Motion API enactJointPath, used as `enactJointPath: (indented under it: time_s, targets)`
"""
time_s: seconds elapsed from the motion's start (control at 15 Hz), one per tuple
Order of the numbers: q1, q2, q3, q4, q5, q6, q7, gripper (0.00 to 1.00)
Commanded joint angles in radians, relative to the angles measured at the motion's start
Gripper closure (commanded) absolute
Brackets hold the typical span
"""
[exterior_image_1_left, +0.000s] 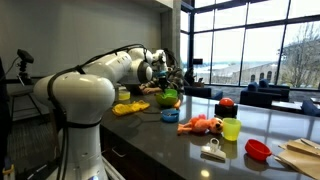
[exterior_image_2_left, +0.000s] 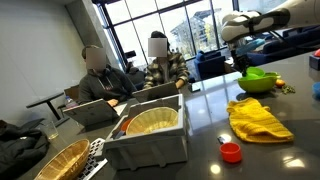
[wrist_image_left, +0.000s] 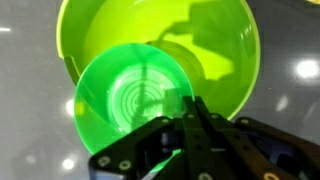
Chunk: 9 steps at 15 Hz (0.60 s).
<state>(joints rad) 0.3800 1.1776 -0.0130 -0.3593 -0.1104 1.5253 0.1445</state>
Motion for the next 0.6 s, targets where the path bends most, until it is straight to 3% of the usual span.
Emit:
enactJointPath:
  time_s: [0.0,0.53]
  targets:
    - [0.029,-0.054,-0.034,-0.009,-0.047,-0.033,-0.046,0.99]
    - [0.162,-0.130,-0.076,-0.006,-0.139,-0.079,-0.040,0.99]
